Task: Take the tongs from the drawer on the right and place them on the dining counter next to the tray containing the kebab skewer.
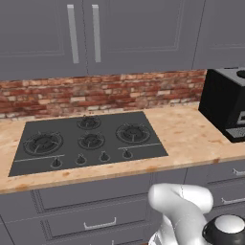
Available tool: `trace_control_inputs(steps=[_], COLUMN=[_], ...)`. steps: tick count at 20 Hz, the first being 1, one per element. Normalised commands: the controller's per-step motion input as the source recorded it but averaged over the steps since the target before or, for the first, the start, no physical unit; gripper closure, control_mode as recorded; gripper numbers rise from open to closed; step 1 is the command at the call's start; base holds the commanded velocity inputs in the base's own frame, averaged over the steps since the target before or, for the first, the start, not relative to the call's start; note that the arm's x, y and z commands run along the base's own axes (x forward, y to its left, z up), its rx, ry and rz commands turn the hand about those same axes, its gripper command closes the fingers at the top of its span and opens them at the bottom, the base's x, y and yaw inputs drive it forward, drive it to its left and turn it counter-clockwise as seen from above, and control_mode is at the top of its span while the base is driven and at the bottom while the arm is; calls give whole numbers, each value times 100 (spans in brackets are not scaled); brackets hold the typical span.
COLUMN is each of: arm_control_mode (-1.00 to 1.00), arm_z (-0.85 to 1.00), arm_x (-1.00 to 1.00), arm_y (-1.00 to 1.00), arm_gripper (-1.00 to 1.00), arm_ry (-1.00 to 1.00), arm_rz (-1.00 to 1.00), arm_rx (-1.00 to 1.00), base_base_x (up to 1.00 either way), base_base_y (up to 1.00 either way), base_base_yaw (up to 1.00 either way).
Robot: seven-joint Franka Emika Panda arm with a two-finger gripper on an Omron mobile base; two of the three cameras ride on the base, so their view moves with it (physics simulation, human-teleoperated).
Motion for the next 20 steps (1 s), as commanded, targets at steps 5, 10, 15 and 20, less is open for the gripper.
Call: trace_control_inputs(steps=[5,10,15,20], arm_control_mode=[-100,-100,-100,-100], arm_z=[-47,-54,-40,-23], arm_x=[15,34,22,19], arm_y=[0,-8,0,-3], arm_gripper=[-100,-100,-100,-100], arm_ry=[-9,-5,-19,-13], arm_rz=[0,1,0,-1], arm_rx=[15,11,0,-2], base_base_x=[0,0,0,0], base_base_y=[0,0,0,0], base_base_yaw=[0,0,0,0])
